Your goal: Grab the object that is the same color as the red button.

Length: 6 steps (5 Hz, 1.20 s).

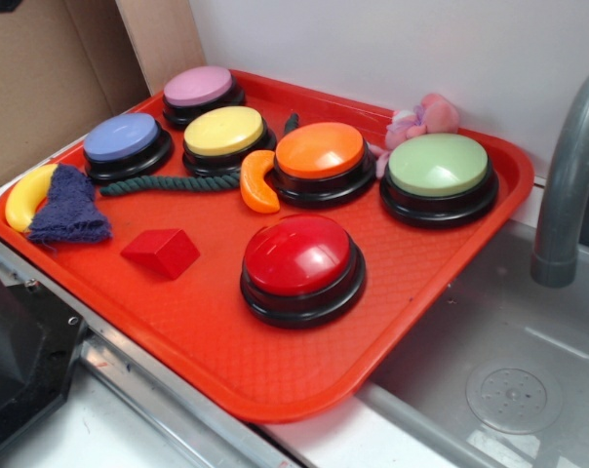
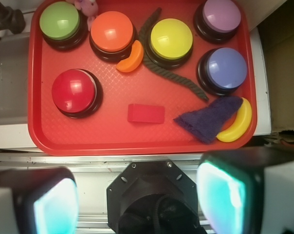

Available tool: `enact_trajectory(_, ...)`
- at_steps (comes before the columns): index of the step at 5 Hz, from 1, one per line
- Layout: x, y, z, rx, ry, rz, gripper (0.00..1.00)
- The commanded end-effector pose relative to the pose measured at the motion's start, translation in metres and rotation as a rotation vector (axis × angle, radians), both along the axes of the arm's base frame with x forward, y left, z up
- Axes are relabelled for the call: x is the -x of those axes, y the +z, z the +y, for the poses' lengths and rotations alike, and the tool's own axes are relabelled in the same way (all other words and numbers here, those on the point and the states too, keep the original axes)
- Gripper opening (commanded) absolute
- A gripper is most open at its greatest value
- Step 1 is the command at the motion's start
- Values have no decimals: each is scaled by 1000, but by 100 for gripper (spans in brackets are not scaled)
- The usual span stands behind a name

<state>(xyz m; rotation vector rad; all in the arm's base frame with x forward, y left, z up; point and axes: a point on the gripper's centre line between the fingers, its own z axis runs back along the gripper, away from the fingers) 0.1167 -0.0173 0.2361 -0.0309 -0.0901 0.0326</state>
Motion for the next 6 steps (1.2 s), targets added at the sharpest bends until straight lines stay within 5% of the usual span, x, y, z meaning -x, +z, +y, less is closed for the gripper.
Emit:
enact_trajectory(1,0,0,0,0,0,0,100)
enact_trajectory(4,-32,-66,13,-24,-453,-46,100)
enact_trajectory(6,-47,-132,16,43,-856,-67,100)
